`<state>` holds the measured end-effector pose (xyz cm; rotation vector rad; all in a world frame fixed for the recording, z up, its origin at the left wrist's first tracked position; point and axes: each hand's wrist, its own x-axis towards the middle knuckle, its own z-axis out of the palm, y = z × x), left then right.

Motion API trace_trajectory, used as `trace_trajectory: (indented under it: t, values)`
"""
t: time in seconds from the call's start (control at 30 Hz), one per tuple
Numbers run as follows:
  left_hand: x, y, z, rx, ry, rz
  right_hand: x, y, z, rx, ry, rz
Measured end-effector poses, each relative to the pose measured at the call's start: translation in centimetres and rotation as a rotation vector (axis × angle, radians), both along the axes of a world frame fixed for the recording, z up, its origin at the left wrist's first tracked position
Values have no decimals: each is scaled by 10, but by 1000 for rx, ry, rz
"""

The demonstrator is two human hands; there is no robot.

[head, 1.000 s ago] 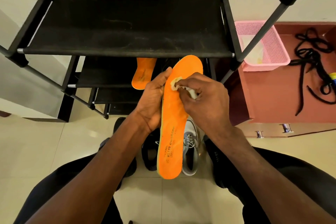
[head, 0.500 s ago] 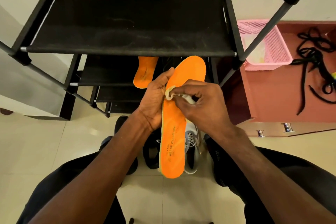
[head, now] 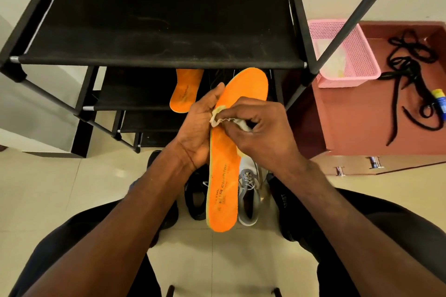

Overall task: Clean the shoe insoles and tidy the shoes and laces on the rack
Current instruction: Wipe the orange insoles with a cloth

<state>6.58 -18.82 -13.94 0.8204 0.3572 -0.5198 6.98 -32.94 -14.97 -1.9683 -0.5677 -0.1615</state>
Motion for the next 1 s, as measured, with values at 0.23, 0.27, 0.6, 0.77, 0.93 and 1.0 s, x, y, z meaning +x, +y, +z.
trace_trajectory:
  t: [0.23,0.27,0.6,0.77,0.93,1.0]
  values:
    - [-2,-7,2,66,-60,-70,19,-18,-1,-31,-46,-438]
    - [-2,-9,1,71,-56,-86,20,-19,0,-2,-43,-447]
    - [1,-3,8,41,-86,-1,15,-12,2,-135,-71,-301]
    - [-1,-6,7,79,-82,-81,22,-26,5,-161,-19,-498]
    - [0,-3,9,85,-93,24,6,-8,1,-98,34,-251]
    - [0,0,10,35,-103,61,0,1,-1,-68,16,-142]
